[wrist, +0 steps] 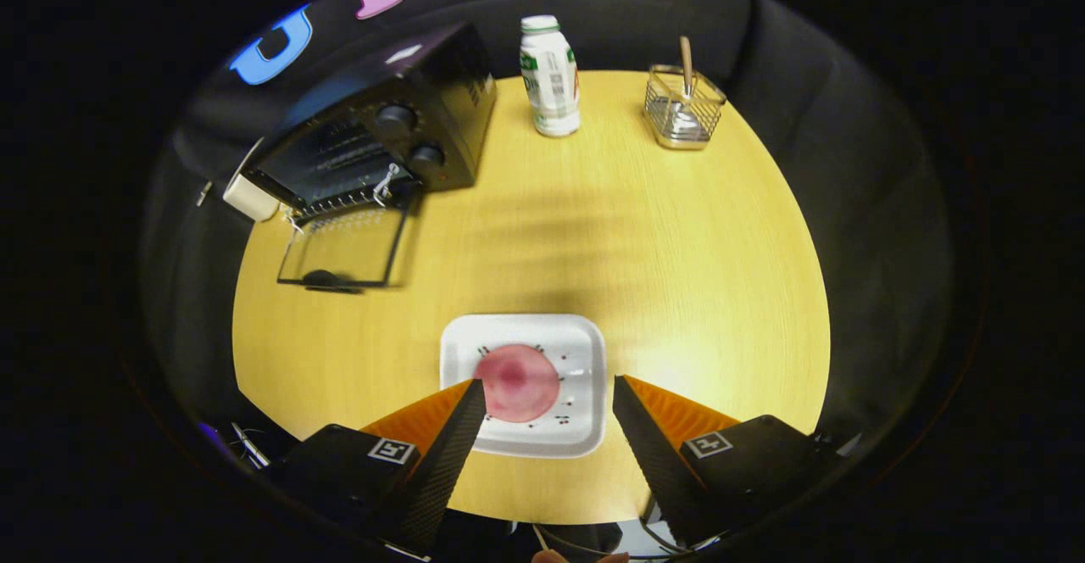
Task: Open the toaster oven, put the food inside, and close the toaster oven door.
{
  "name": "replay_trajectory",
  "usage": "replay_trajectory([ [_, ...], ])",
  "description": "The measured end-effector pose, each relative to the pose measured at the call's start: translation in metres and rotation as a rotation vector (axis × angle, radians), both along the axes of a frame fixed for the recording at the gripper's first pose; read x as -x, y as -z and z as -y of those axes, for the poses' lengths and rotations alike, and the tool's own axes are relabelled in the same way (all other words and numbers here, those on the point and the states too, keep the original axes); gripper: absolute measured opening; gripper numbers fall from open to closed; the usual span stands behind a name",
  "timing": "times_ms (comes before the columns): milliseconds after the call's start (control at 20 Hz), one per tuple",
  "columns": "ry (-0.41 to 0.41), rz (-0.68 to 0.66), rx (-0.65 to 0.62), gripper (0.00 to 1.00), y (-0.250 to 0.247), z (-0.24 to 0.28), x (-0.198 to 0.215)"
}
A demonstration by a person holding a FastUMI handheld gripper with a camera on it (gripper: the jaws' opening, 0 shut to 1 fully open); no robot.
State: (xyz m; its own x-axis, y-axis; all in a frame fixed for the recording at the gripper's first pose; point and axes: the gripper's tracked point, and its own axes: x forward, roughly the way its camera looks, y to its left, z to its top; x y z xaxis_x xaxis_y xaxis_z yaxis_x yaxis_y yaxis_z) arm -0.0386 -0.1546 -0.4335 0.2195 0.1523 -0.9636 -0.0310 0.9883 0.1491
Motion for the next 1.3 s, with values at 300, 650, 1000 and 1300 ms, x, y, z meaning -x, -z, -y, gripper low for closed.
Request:
replay_trajectory([
  [300, -0.034, -0.142, 0.022, 0.99, 0.055, 0.016, 0.007],
  [650, -0.042, -0.206, 0.028, 0.40, 0.080, 0.021, 0.011],
  [1000, 0.035, -0.214, -0.162, 0.05, 0.078, 0.018, 0.017],
  [1300, 0.232, -0.193, -0.365, 0.05, 0.061, 0.012, 0.021],
])
